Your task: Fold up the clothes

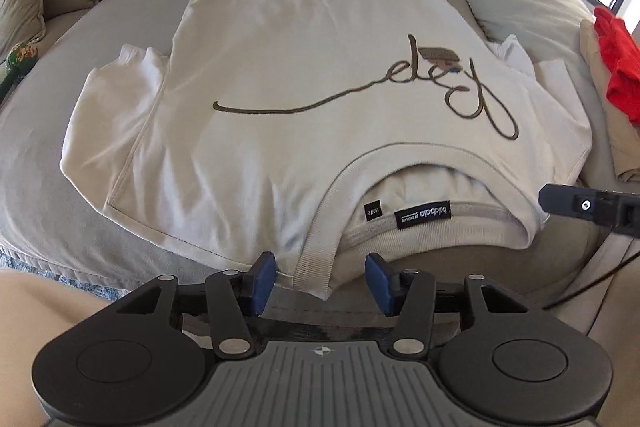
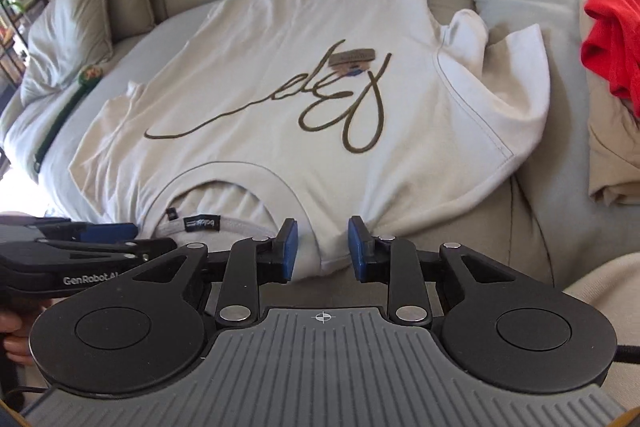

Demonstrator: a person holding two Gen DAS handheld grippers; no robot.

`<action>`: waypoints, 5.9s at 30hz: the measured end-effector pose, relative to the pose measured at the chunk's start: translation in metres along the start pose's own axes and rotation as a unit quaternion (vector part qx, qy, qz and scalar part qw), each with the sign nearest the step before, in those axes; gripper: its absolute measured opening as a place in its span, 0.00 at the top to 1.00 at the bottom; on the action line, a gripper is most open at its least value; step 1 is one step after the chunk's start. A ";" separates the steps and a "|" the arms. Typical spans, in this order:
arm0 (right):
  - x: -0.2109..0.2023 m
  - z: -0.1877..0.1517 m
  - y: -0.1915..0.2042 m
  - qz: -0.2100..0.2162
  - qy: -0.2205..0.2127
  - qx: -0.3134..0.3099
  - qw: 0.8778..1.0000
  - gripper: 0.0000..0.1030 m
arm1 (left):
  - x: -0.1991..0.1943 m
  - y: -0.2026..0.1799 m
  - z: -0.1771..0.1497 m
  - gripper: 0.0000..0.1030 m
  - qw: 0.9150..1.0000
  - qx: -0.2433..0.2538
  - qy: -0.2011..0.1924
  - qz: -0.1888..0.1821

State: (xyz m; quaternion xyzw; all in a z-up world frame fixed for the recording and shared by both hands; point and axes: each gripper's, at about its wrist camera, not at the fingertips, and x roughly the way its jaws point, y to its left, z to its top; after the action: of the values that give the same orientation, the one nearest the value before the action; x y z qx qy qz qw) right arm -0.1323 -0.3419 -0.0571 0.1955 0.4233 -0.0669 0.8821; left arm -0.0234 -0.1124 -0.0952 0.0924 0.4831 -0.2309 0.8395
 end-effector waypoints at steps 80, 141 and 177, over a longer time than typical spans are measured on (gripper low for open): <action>-0.010 0.027 0.081 0.027 -0.024 -0.002 0.999 0.20 | 0.051 0.230 -0.009 0.55 0.747 -0.599 -0.139 -0.252; 0.004 0.000 0.073 0.039 0.039 0.012 0.998 0.20 | 0.026 0.258 -0.022 0.50 0.742 -0.602 -0.197 -0.220; 0.002 -0.004 0.066 0.060 0.053 0.033 0.996 0.17 | -0.065 0.150 0.016 0.21 0.929 -0.287 -0.205 0.116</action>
State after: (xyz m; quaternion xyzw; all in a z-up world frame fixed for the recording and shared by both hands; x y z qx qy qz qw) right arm -0.1147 -0.2796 -0.0418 0.2533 0.4545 -0.0172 0.8538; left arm 0.0325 0.0322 -0.0419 -0.1464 0.3324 0.0030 0.9317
